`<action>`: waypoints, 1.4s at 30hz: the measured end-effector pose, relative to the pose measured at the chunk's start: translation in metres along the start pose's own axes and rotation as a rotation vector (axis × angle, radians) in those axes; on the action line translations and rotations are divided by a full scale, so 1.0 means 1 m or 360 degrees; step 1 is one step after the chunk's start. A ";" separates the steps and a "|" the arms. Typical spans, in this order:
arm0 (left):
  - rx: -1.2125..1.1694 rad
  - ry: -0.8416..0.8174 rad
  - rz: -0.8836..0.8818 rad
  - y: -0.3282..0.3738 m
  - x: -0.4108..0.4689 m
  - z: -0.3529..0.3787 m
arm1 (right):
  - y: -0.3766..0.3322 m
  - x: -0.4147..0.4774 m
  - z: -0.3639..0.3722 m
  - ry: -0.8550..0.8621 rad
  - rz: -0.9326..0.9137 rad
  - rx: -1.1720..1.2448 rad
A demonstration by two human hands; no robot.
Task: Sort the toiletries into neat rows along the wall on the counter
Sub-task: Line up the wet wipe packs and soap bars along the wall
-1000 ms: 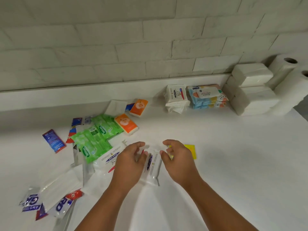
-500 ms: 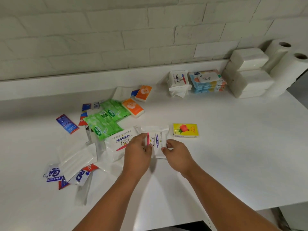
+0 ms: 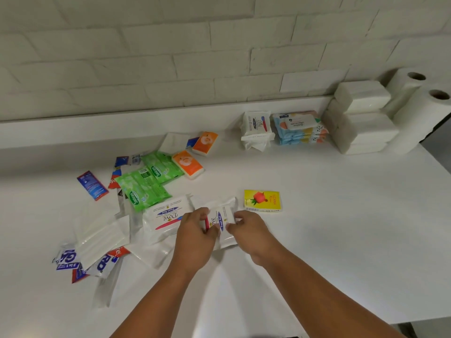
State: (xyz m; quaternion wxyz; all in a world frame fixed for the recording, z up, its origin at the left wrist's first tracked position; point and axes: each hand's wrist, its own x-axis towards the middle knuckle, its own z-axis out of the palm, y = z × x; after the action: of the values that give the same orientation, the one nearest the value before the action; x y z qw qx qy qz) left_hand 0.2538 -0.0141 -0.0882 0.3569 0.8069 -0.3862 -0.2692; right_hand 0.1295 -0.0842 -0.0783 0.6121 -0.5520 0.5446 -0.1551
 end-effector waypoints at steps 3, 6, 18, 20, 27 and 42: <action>-0.0121 0.0095 0.0026 0.014 0.001 0.005 | -0.003 0.004 -0.012 -0.0014 -0.0040 0.0190; -0.0265 0.0216 0.0100 0.037 0.007 0.011 | -0.012 0.009 -0.036 -0.0030 -0.0058 0.0416; -0.0427 -0.0082 -0.0021 0.105 0.066 0.073 | -0.026 0.071 -0.125 0.0230 -0.0303 0.0368; -0.0374 -0.0119 0.0011 0.110 0.079 0.084 | -0.028 0.085 -0.133 0.0262 -0.0345 0.0285; -0.0235 -0.0067 -0.0016 0.112 0.119 0.108 | -0.029 0.136 -0.146 0.0242 -0.0420 -0.0238; -0.0076 0.0063 0.0016 0.112 0.136 0.125 | -0.023 0.175 -0.142 0.0388 -0.0512 -0.0649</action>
State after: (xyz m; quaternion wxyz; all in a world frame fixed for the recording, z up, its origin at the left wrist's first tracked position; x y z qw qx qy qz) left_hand 0.1922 -0.2213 -0.0968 0.3849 0.8013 -0.3766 -0.2607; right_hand 0.0829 -0.3025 -0.1168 0.3860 -0.7204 0.5395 -0.2026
